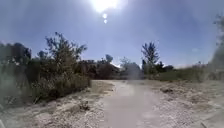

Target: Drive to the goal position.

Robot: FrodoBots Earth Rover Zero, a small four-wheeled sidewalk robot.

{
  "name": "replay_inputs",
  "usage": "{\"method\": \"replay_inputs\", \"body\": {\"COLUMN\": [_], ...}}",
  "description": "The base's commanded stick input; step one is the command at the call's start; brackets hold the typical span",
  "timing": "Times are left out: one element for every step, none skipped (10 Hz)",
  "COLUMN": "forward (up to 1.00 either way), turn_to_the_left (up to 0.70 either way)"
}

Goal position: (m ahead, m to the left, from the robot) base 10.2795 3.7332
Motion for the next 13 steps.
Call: {"method": "replay_inputs", "body": {"forward": [0.45,0.45,0.45,0.45,0.45,0.45,0.45,0.45,0.45,0.45,0.45,0.45,0.45], "turn_to_the_left": [-0.09,0.0,0.0,0.0,0.0,0.0,0.0,0.0,0.0,0.0,0.0,0.0,0.0]}}
